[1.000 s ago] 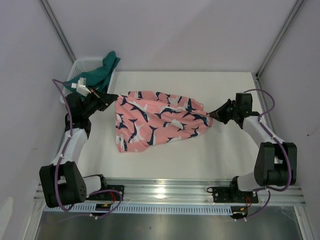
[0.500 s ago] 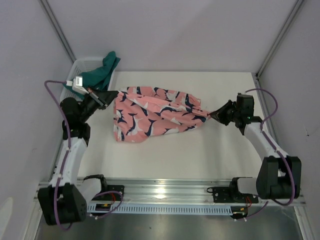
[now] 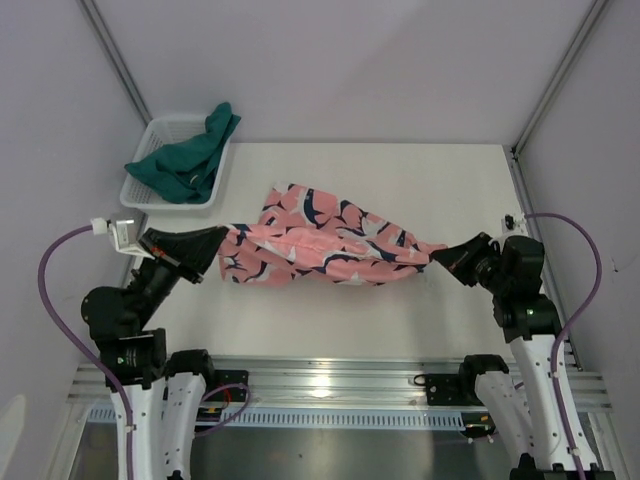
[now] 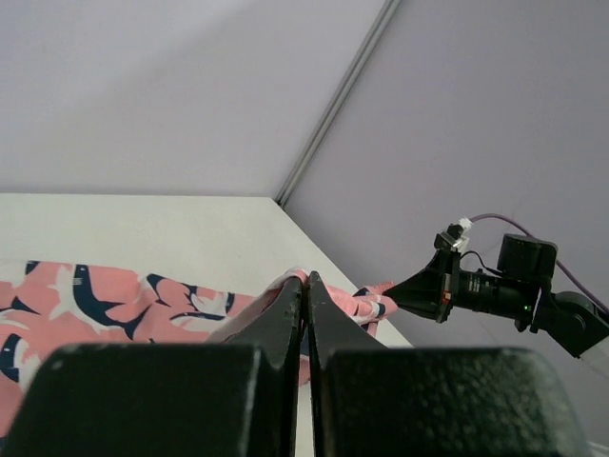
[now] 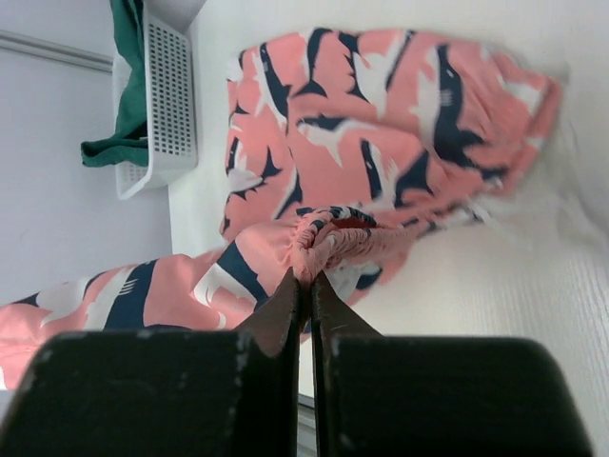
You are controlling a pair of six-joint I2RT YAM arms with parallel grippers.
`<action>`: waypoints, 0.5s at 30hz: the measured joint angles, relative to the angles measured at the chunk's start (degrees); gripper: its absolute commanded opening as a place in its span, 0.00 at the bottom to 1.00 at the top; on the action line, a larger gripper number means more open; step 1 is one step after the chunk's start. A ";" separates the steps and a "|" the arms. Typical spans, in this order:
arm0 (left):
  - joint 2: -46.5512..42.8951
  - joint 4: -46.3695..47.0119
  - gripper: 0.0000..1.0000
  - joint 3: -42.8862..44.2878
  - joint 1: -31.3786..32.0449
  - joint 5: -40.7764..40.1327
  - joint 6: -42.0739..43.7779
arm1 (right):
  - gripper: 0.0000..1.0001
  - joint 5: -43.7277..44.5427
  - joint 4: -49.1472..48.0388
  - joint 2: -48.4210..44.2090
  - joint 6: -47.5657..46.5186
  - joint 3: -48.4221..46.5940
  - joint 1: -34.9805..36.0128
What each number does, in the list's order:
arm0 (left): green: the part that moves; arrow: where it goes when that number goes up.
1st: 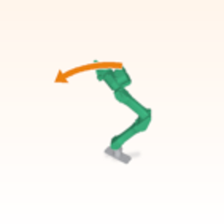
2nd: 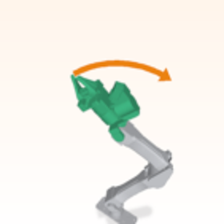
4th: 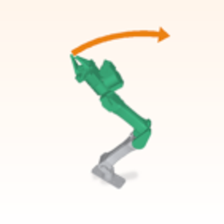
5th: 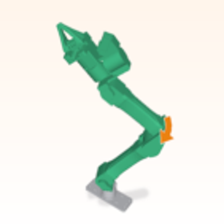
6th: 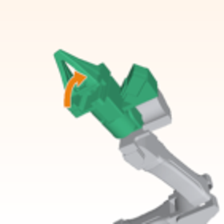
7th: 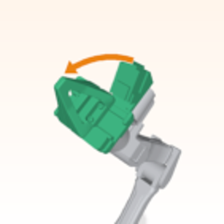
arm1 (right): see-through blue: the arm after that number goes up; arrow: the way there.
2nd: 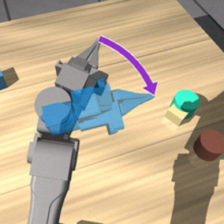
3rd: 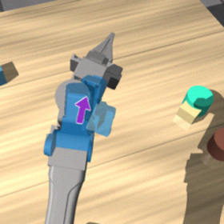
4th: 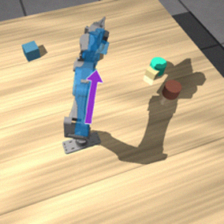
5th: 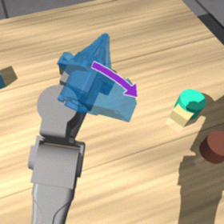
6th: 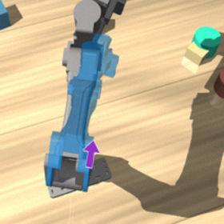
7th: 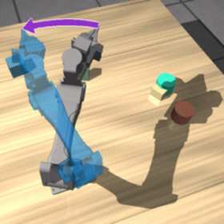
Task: Fold and stack the shorts
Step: Fold the shorts
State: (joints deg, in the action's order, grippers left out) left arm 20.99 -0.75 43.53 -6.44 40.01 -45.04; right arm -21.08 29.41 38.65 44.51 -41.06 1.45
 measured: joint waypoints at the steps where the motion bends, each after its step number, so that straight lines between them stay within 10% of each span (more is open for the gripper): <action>1: 0.11 -1.03 0.00 0.72 0.00 0.02 0.09 | 0.00 -0.07 0.76 -1.42 0.02 0.00 -0.04; 15: 32.83 13.11 0.00 2.08 0.96 0.92 -1.60 | 0.00 -1.42 -3.21 19.50 1.40 -0.17 -2.47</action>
State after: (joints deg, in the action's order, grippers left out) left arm 53.82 12.36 45.60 -5.48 40.93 -46.63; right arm -22.50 26.20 58.15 45.91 -41.23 -1.02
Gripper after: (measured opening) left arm 0.003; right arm 0.021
